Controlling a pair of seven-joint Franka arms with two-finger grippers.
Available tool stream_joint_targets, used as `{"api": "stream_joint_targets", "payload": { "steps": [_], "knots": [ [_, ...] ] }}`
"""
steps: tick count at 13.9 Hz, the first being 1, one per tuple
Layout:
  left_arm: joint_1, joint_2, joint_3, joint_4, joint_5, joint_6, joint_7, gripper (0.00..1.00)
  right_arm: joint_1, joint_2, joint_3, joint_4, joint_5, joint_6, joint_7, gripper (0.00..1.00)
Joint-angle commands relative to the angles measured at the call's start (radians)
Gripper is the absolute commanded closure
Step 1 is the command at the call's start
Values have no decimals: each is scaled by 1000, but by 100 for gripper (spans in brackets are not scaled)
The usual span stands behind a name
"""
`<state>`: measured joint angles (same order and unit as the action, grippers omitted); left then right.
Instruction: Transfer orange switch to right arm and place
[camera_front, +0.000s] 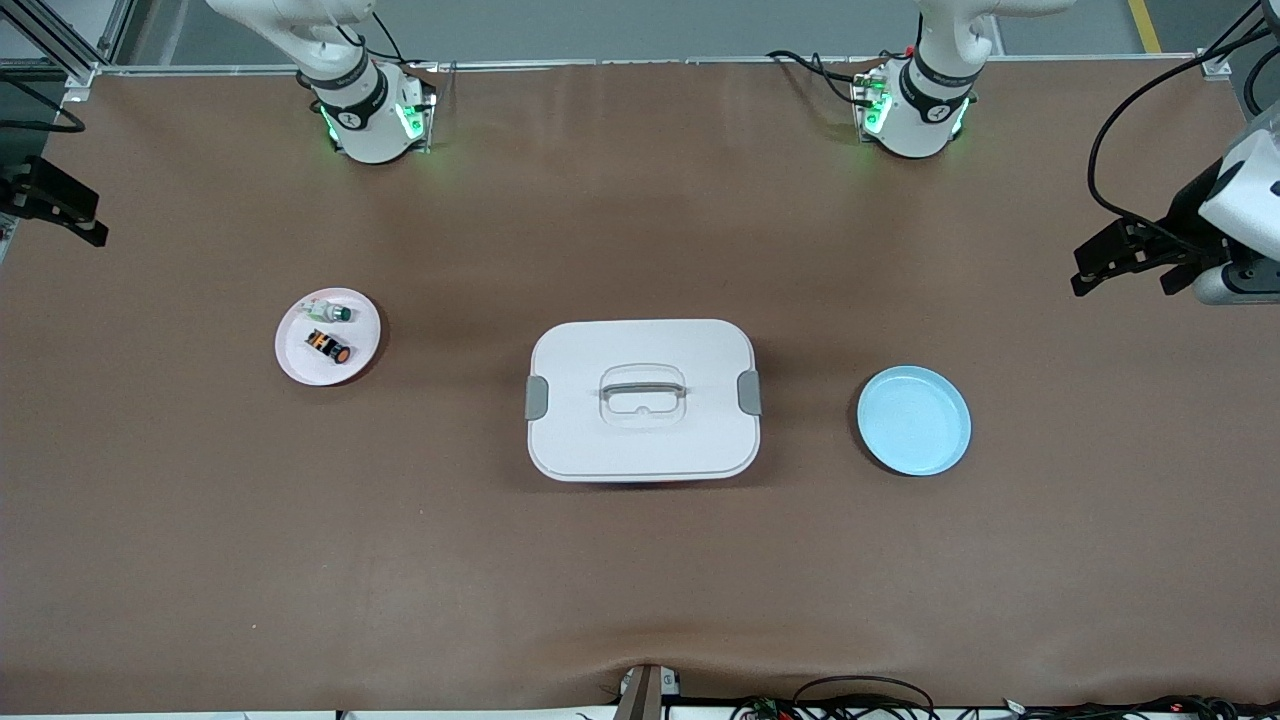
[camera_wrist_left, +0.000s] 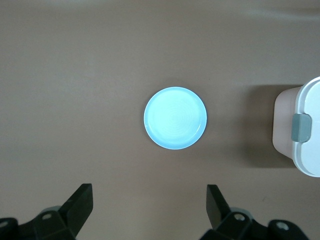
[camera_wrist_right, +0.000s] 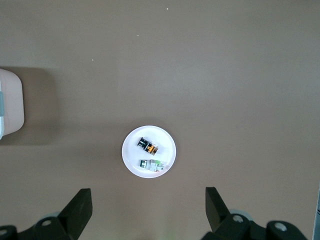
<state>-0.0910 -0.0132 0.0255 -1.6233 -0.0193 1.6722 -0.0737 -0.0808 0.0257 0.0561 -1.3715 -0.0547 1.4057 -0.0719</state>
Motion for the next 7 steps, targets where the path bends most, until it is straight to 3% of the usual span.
{"api": "stream_joint_targets", "payload": {
  "steps": [1, 7],
  "knots": [
    [10, -11, -10, -4, 19, -9, 18, 0, -48, -10, 45, -4, -2, 6, 4, 0],
    [10, -11, -10, -4, 19, -9, 18, 0, -24, -10, 45, -3, 4, 2, 90, 0]
  ]
}}
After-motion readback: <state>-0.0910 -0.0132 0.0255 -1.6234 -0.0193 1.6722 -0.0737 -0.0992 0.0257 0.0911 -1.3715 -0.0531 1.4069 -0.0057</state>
